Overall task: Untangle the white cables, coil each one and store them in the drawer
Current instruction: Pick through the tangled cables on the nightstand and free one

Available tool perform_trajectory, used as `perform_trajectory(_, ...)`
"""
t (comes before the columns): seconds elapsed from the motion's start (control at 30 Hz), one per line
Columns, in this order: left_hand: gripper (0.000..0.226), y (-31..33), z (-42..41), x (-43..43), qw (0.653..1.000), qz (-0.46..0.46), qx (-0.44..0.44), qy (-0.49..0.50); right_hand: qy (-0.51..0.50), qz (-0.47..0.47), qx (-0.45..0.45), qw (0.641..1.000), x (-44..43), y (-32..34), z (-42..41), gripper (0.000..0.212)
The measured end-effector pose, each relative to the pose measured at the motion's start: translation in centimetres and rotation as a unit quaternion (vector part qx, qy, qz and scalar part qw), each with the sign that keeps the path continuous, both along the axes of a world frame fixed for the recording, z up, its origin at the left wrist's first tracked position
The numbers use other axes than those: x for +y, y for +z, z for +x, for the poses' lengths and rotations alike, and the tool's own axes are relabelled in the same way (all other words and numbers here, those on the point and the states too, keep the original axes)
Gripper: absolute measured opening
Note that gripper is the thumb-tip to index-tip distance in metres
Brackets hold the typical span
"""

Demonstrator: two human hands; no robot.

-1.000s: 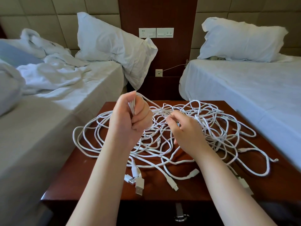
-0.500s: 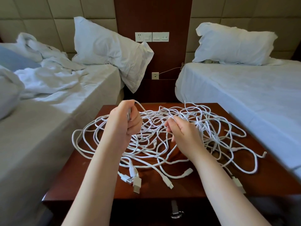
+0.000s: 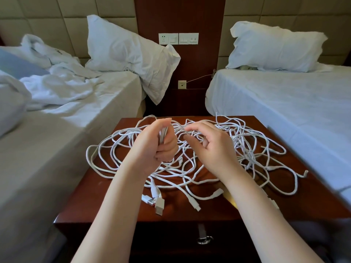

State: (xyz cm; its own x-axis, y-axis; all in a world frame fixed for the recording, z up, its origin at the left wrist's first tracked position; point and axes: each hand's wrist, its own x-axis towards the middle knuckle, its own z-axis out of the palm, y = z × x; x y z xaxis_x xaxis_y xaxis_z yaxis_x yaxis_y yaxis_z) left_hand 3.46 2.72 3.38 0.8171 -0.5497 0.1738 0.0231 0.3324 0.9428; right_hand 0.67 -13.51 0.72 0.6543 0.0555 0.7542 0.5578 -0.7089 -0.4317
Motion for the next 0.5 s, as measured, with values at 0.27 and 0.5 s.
perform_trajectory(0.27,0.044,0.3,-0.3,-0.3,0.972,-0.08,0.047,-0.214,0.059,0.02,0.056,0.997,0.5,-0.3,0.2,0.022)
perform_trajectory(0.5,0.022,0.7,-0.4,-0.4,0.961,-0.225,0.058,-0.151,0.075,-0.064,0.171,0.98,0.8,-0.8,0.2,0.059)
